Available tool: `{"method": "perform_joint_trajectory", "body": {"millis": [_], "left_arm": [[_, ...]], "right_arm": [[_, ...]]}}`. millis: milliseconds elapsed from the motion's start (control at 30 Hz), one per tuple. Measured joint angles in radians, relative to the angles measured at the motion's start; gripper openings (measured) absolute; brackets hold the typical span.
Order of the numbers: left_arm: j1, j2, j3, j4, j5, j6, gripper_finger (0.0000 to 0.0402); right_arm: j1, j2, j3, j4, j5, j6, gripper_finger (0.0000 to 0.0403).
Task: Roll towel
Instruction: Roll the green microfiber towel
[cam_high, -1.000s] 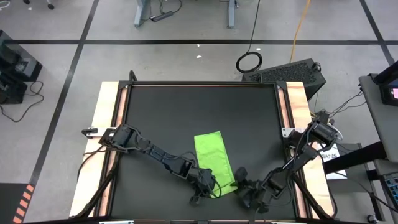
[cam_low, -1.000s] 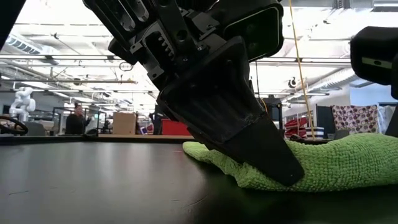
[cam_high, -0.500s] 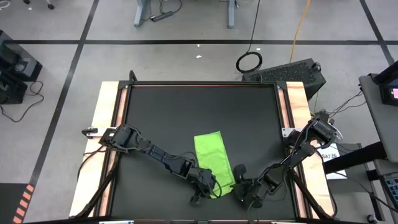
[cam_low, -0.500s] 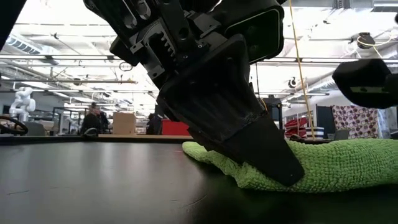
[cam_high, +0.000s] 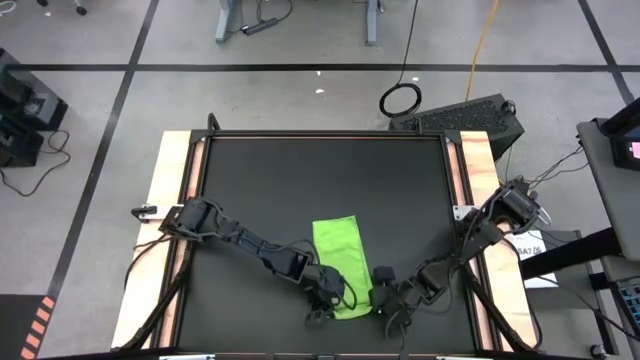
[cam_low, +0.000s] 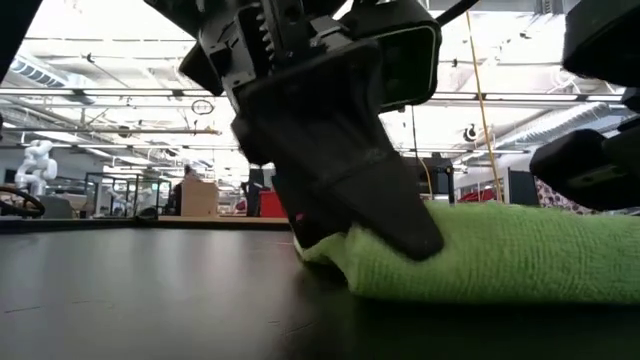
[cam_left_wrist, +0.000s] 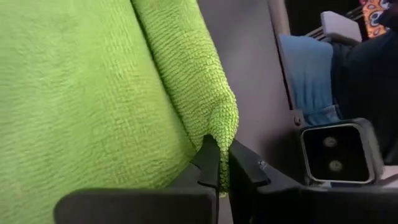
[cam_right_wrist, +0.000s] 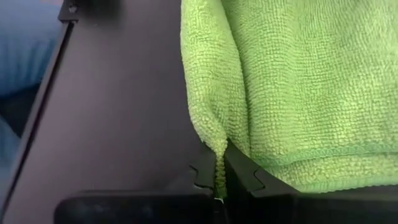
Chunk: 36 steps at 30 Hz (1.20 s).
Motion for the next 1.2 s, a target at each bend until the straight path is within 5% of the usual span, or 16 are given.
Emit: {"method": "perform_joint_trajectory", "body": {"millis": [367, 833, 1200], "left_arm": [[0.005, -0.003, 0.001, -0.022, -0.044, 0.03, 0.0031], [0.002, -0.025, 0.003, 0.019, -0.032, 0.149, 0.0236], [-0.033, -0.115, 0.003, -0.149, -0.305, 0.3, 0.0256]], "right_arm": [[-0.044, -0.015, -0.01, 0.013, -0.063, 0.049, 0.0], [-0.052, -0.017, -0.017, 0.017, -0.057, 0.01, 0.0], [-0.053, -0.016, -0.017, 0.019, -0.05, 0.003, 0.0]]}}
